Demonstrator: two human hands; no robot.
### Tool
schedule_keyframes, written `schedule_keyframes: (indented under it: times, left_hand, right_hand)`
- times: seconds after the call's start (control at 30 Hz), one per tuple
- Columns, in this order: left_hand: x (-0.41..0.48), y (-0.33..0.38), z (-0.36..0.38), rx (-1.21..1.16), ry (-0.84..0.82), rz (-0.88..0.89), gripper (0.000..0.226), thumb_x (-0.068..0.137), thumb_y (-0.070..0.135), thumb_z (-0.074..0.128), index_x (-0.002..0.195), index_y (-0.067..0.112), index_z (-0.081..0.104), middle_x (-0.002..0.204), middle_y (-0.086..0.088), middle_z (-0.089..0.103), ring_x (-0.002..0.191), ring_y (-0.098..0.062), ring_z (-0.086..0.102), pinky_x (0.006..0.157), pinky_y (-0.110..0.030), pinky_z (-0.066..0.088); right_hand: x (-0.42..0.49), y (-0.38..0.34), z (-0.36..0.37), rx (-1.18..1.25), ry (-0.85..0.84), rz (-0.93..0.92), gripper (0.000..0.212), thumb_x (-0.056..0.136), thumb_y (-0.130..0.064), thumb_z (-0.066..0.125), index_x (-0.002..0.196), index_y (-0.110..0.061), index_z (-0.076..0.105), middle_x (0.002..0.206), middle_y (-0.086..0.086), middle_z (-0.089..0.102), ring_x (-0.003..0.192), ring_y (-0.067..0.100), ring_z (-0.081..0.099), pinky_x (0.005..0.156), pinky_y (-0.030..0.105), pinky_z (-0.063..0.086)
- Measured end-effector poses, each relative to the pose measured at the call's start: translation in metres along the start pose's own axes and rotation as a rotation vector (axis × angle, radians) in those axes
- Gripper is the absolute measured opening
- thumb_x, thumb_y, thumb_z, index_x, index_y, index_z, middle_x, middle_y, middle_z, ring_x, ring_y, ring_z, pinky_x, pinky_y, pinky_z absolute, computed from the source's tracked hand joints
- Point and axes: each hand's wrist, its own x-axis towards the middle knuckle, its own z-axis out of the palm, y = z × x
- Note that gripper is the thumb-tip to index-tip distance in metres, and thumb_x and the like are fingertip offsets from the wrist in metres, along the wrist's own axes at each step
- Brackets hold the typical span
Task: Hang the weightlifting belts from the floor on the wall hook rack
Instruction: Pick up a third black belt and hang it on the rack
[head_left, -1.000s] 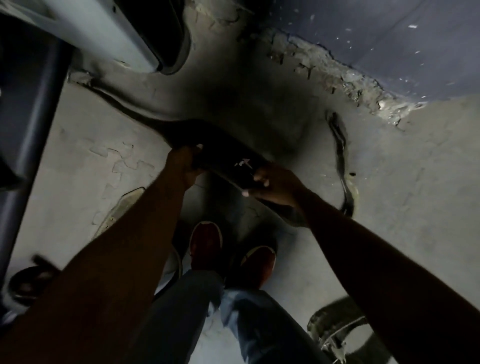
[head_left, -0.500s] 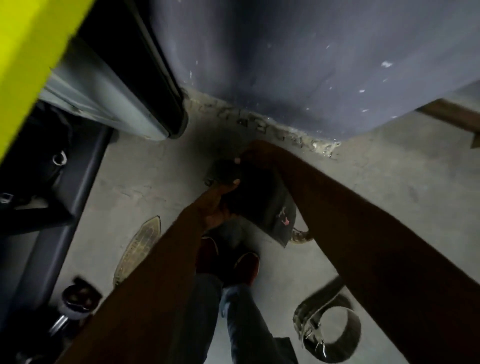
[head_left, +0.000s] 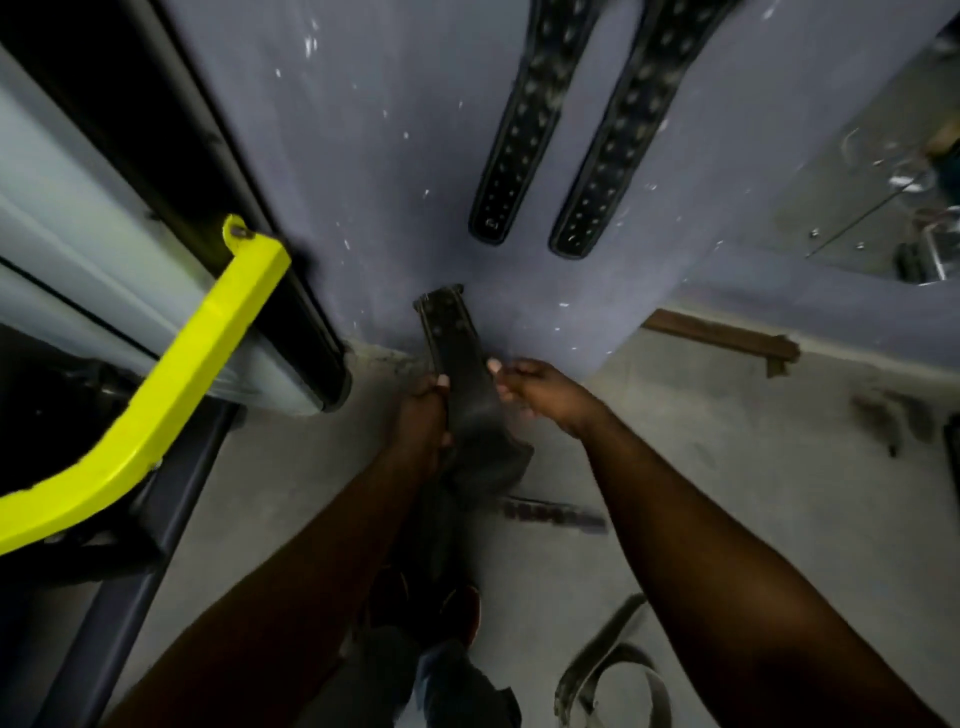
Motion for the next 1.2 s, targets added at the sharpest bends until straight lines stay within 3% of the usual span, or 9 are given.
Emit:
schedule_keyframes:
  times: [0.1, 0.17, 0.27, 0.4, 0.53, 0.67, 0.77, 1.03, 1.2]
  left_hand:
    - [-0.049, 0.041, 0.022, 0.024, -0.1, 0.171, 0.015, 0.102, 0.015, 0.043, 0.1, 0.009, 0.057, 0.091, -0.016, 0.058, 0.082, -0.03, 0.057, 0.073, -0.038, 0.052]
    - [-0.069, 0.07, 0.03, 0.094, -0.122, 0.278, 0.016, 0.1, 0.008, 0.045, 0.087, 0.012, 0.054, 0.08, -0.009, 0.052, 0.07, -0.021, 0.05, 0.061, -0.03, 0.044]
    - [-0.101, 0.123, 0.033, 0.181, -0.202, 0.411, 0.02, 0.099, 0.009, 0.049, 0.08, 0.012, 0.056, 0.081, -0.006, 0.057, 0.072, -0.017, 0.054, 0.059, -0.021, 0.051]
    - [-0.137, 0.193, 0.025, 0.492, -0.316, 0.634, 0.021, 0.102, 0.025, 0.049, 0.093, 0.009, 0.058, 0.08, -0.003, 0.054, 0.075, -0.016, 0.053, 0.067, -0.034, 0.049]
    - [-0.177, 0.259, 0.019, 0.599, -0.41, 0.715, 0.02, 0.105, 0.023, 0.045, 0.089, 0.024, 0.058, 0.069, 0.006, 0.046, 0.06, -0.005, 0.048, 0.057, -0.024, 0.051]
    - [-0.209, 0.325, 0.013, 0.649, -0.458, 0.793, 0.012, 0.102, 0.018, 0.052, 0.095, 0.02, 0.063, 0.076, 0.003, 0.059, 0.07, -0.011, 0.057, 0.065, -0.029, 0.057]
    - [-0.227, 0.361, 0.016, 0.603, -0.454, 0.874, 0.02, 0.098, 0.012, 0.057, 0.118, 0.012, 0.062, 0.096, -0.006, 0.065, 0.086, -0.017, 0.063, 0.072, -0.033, 0.056]
    - [-0.299, 0.433, 0.058, 0.261, -0.418, 1.103, 0.024, 0.097, 0.004, 0.053, 0.105, 0.024, 0.064, 0.076, 0.001, 0.063, 0.069, -0.013, 0.06, 0.061, -0.027, 0.048]
    - [-0.343, 0.475, 0.094, 0.109, -0.38, 1.15, 0.029, 0.094, 0.0, 0.054, 0.1, 0.024, 0.068, 0.09, -0.015, 0.064, 0.081, -0.027, 0.06, 0.075, -0.047, 0.055]
  right_hand:
    - [-0.026, -0.057, -0.024, 0.122, 0.106, -0.134, 0.023, 0.1, -0.04, 0.058, 0.102, -0.018, 0.064, 0.1, 0.002, 0.068, 0.104, 0.019, 0.063, 0.097, 0.041, 0.055]
    - [-0.039, -0.091, -0.036, 0.14, 0.132, -0.224, 0.021, 0.099, -0.034, 0.06, 0.108, -0.014, 0.062, 0.104, 0.006, 0.067, 0.101, 0.019, 0.064, 0.083, 0.033, 0.058]
    - [-0.066, -0.142, -0.049, 0.134, 0.21, -0.312, 0.026, 0.097, -0.023, 0.065, 0.118, -0.01, 0.059, 0.108, 0.009, 0.065, 0.1, 0.024, 0.064, 0.078, 0.036, 0.059]
    - [-0.109, -0.197, -0.064, 0.08, 0.269, -0.471, 0.021, 0.098, -0.014, 0.062, 0.117, -0.007, 0.055, 0.08, 0.0, 0.057, 0.066, 0.008, 0.058, 0.049, 0.019, 0.05]
    - [-0.145, -0.244, -0.071, 0.01, 0.204, -0.596, 0.017, 0.095, -0.013, 0.066, 0.107, -0.019, 0.055, 0.088, 0.004, 0.066, 0.075, 0.011, 0.067, 0.061, 0.029, 0.057]
    - [-0.187, -0.291, -0.075, 0.021, 0.204, -0.701, 0.017, 0.096, -0.009, 0.063, 0.105, -0.021, 0.055, 0.087, 0.0, 0.071, 0.075, 0.013, 0.071, 0.063, 0.031, 0.06]
    - [-0.214, -0.323, -0.081, 0.035, 0.186, -0.766, 0.02, 0.096, -0.005, 0.063, 0.107, -0.02, 0.055, 0.09, 0.003, 0.071, 0.079, 0.017, 0.072, 0.059, 0.03, 0.06]
    - [-0.295, -0.404, -0.106, -0.01, 0.422, -0.984, 0.029, 0.093, -0.012, 0.069, 0.111, -0.014, 0.047, 0.079, 0.0, 0.059, 0.066, 0.01, 0.062, 0.054, 0.028, 0.057]
    - [-0.333, -0.425, -0.115, -0.107, 0.579, -0.989, 0.027, 0.097, -0.031, 0.064, 0.116, -0.019, 0.049, 0.09, 0.003, 0.059, 0.077, 0.017, 0.061, 0.068, 0.037, 0.058]
